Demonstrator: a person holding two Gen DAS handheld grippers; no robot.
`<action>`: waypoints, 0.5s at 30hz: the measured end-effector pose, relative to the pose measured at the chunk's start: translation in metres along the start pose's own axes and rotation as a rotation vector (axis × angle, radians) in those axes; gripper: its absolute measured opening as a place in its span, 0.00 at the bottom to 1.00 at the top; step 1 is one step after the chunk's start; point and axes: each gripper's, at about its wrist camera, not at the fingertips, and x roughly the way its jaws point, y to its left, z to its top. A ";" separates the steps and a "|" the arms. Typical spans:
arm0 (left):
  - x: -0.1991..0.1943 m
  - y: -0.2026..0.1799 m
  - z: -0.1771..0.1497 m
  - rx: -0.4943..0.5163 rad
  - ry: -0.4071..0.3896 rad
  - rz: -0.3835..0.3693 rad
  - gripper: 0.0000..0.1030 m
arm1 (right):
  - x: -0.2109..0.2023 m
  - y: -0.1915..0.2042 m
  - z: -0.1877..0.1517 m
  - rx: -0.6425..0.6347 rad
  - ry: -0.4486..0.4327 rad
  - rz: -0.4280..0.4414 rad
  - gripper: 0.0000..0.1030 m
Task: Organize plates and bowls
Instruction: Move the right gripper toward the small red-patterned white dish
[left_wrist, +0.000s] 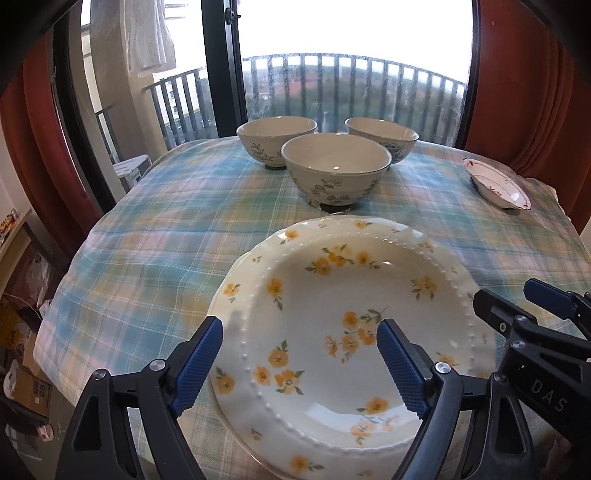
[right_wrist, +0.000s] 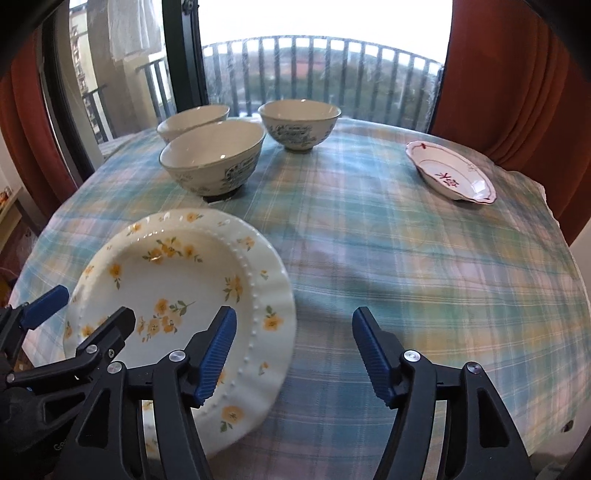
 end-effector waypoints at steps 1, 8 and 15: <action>-0.002 -0.003 0.001 0.000 -0.003 -0.001 0.85 | -0.005 -0.004 0.000 0.004 -0.012 0.001 0.67; -0.021 -0.024 0.011 -0.022 -0.047 -0.017 0.85 | -0.028 -0.030 0.003 0.029 -0.069 0.022 0.67; -0.034 -0.053 0.028 -0.011 -0.093 -0.017 0.86 | -0.047 -0.057 0.010 0.026 -0.130 0.016 0.67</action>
